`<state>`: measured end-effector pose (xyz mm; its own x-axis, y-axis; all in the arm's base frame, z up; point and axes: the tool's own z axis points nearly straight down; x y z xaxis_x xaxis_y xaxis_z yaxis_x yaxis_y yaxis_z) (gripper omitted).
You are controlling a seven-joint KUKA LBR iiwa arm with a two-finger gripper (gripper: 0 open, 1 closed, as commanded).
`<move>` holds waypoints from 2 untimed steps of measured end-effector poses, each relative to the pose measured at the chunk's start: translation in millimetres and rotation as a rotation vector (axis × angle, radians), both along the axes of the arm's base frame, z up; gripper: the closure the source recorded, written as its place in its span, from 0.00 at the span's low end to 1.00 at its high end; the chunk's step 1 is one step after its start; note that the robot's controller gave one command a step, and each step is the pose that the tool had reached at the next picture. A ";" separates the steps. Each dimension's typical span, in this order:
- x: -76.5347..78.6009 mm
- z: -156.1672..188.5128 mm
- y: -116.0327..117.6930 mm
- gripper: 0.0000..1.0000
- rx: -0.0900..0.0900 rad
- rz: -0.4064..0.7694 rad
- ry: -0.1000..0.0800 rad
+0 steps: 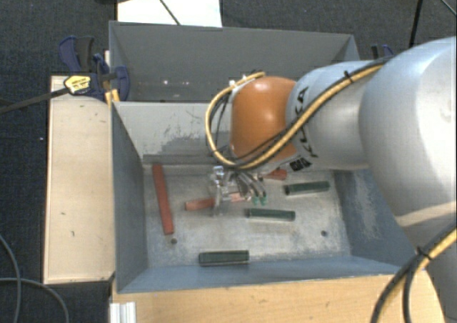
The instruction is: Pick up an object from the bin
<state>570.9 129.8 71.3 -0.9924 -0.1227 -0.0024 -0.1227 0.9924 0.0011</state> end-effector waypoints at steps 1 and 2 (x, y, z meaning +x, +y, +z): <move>-0.4 5.5 0.0 1.00 0.000 -0.002 0.002; -1.2 16.1 -0.2 1.00 -0.001 -0.003 0.006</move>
Offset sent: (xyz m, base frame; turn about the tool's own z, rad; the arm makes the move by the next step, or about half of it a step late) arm 0.0001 0.0000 0.0713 0.0000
